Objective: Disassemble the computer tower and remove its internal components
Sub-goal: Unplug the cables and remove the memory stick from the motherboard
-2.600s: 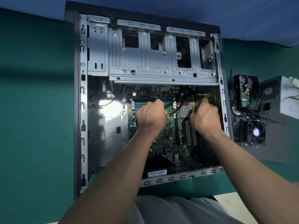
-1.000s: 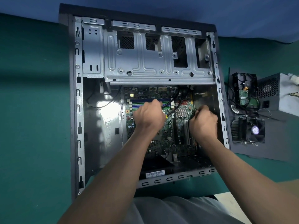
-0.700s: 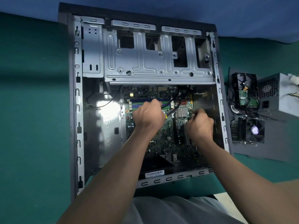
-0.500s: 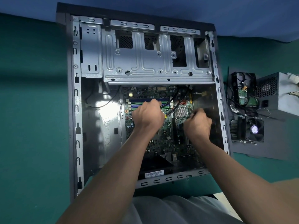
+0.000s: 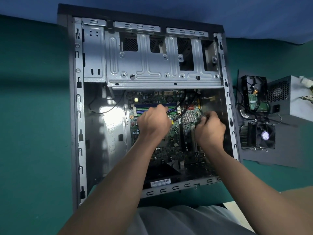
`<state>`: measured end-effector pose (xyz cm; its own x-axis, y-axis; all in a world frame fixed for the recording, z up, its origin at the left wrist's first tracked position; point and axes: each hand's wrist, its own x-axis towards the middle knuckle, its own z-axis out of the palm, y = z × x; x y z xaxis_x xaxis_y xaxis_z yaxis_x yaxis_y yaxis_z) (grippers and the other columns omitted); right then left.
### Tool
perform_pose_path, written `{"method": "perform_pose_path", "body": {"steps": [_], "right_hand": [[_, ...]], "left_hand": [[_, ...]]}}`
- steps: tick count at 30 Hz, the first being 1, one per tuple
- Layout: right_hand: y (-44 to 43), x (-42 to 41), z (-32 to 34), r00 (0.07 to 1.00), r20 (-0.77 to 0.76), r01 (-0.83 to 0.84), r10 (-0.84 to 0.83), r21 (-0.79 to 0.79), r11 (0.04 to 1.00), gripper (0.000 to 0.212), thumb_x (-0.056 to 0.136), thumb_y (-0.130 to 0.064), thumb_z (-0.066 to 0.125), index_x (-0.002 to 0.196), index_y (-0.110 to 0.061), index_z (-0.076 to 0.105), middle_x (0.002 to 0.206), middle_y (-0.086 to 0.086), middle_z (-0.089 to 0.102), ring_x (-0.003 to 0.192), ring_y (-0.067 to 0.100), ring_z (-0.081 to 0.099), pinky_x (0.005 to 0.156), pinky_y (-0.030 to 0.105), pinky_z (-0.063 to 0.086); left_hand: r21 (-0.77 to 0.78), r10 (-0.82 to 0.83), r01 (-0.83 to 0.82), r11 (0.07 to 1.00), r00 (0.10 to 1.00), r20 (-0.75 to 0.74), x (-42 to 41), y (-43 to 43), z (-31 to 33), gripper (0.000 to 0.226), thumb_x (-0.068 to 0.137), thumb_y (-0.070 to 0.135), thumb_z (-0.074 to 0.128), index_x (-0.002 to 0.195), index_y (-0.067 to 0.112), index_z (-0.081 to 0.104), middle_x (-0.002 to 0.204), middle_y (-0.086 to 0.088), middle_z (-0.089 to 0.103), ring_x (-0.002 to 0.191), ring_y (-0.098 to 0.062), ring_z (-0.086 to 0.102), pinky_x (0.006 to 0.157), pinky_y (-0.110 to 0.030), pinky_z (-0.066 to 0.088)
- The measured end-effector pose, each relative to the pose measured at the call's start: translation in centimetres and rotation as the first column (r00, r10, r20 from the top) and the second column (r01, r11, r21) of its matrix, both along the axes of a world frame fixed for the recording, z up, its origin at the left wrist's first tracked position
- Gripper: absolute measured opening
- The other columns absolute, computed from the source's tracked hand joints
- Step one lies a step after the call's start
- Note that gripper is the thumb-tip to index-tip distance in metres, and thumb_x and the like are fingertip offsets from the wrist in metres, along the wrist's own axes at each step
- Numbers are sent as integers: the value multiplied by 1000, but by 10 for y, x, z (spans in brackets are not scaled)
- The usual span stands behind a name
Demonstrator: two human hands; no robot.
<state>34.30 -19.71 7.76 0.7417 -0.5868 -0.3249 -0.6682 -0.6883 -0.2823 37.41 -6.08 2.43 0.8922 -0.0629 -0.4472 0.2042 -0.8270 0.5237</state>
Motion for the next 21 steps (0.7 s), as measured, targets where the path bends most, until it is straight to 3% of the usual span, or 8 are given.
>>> {"method": "perform_pose_path", "body": {"steps": [2, 4, 7, 9, 12, 13, 16, 21], "right_hand": [[2, -9, 15, 982, 91, -164, 164, -5, 986, 24, 100, -13, 39, 116, -5, 54, 91, 11, 65, 70, 17, 46, 65, 23, 31], [1, -16, 37, 898, 243, -356, 367, -89, 930, 22, 100, -10, 42, 114, -2, 57, 74, 0, 59, 55, 10, 45, 53, 15, 30], [-19, -10, 66, 806, 435, -316, 402, -259, 913, 21, 98, -7, 45, 112, 1, 58, 72, -6, 51, 57, -8, 38, 56, -5, 28], [-34, 4, 71, 835, 499, -149, 233, -204, 968, 25, 98, -11, 42, 117, -3, 56, 78, -2, 54, 59, 2, 42, 56, 4, 28], [-46, 24, 57, 915, 402, -10, 40, -77, 997, 28, 101, -13, 38, 124, -2, 50, 91, 3, 58, 66, 8, 50, 56, 7, 34], [-46, 28, 52, 935, 353, 0, 25, -71, 998, 29, 102, -14, 36, 125, -1, 49, 95, 6, 60, 70, 9, 53, 59, 10, 39], [-44, 32, 42, 953, 297, -18, 64, -154, 988, 30, 102, -17, 33, 125, -4, 46, 102, 10, 63, 84, 24, 59, 70, 37, 49], [-47, 33, 41, 963, 262, -14, 62, -181, 983, 32, 99, -17, 29, 128, -12, 43, 112, 7, 61, 92, 28, 58, 74, 43, 43]], "left_hand": [[-5, -10, 10, 1000, 1000, 9, 0, 1, -2, 43, 91, 21, 50, 132, 34, 55, 83, 2, 66, 68, -18, 48, 52, -27, 26], [-3, -34, 34, 999, 998, 45, -1, 2, -2, 40, 91, 24, 47, 131, 27, 57, 77, 2, 62, 67, -19, 47, 57, -28, 29], [-20, -56, 62, 998, 974, 220, -5, -5, 4, 37, 92, 24, 45, 126, 13, 56, 56, 10, 42, 52, -15, 45, 56, -26, 29], [-15, -116, 127, 992, 946, 303, -4, -15, 10, 30, 94, 24, 47, 120, 14, 59, 55, 10, 44, 52, -15, 49, 60, -27, 31], [122, -344, 321, 939, 880, 327, 1, -34, 14, 13, 93, 17, 54, 93, 19, 67, 59, 7, 49, 56, -16, 47, 57, -26, 27], [173, -412, 375, 911, 854, 317, 4, -41, 15, 12, 91, 13, 56, 87, 19, 66, 60, 6, 51, 56, -16, 46, 55, -26, 26], [238, -548, 495, 835, 786, 286, 15, -60, 14, 11, 88, 11, 58, 83, 16, 66, 63, 1, 56, 57, -19, 48, 54, -27, 26], [337, -662, 584, 739, 722, 201, 31, -88, 12, 8, 84, 14, 61, 87, 16, 68, 84, -7, 70, 82, -32, 68, 59, -30, 31]]}}
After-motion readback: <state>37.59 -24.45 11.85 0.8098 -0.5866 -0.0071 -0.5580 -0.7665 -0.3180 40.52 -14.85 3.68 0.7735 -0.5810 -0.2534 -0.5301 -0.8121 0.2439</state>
